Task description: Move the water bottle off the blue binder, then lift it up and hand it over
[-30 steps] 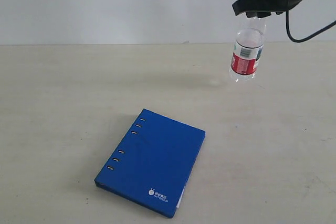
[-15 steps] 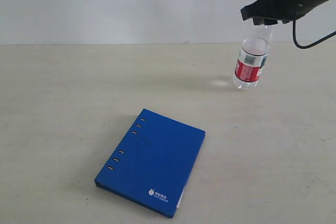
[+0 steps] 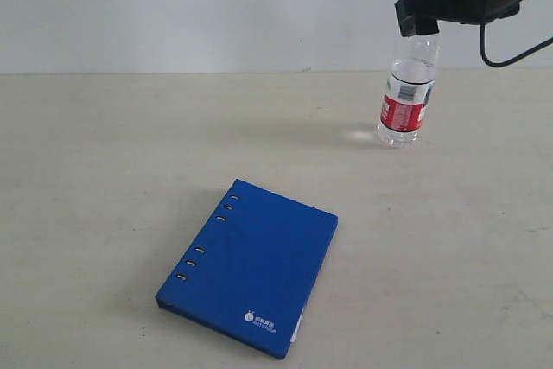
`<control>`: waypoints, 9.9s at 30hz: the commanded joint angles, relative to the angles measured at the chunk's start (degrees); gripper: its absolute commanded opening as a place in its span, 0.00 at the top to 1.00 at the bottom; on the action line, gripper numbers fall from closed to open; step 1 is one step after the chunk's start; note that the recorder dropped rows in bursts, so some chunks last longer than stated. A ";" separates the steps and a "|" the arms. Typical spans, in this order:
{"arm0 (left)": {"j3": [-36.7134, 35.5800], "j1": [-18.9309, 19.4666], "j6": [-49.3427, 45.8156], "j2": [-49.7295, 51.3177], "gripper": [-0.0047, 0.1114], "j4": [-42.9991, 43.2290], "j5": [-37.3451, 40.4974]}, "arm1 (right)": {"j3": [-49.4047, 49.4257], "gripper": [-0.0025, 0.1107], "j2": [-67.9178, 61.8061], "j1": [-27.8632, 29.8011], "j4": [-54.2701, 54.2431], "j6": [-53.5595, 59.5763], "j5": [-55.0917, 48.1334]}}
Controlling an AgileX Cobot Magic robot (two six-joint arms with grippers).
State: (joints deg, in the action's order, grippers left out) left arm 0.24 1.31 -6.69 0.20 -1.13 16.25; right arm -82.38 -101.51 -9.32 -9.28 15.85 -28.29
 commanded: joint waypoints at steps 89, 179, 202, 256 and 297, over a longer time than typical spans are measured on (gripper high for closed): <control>45.97 -13.99 98.96 106.65 0.92 100.40 -39.13 | 42.80 0.72 9.04 -14.72 -45.95 20.65 1.10; 46.37 -13.99 97.07 112.09 0.92 101.08 -48.71 | 33.11 0.39 -8.49 -14.64 -69.19 41.16 -3.80; 46.37 -13.99 96.53 112.09 0.92 101.08 -49.45 | 33.11 0.39 -4.87 -14.64 -86.93 59.71 -16.50; 47.26 -7.84 64.34 119.61 0.27 90.37 -86.21 | 33.11 0.98 3.72 -14.52 -80.26 56.42 -16.34; 48.45 -4.21 74.44 115.60 0.92 89.97 -86.21 | 24.90 0.06 3.72 -14.52 -34.97 17.36 -2.21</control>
State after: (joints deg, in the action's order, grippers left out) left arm 49.35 -3.11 67.10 118.41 89.32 -68.46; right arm -55.99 -98.26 -23.89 -46.54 36.12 -27.22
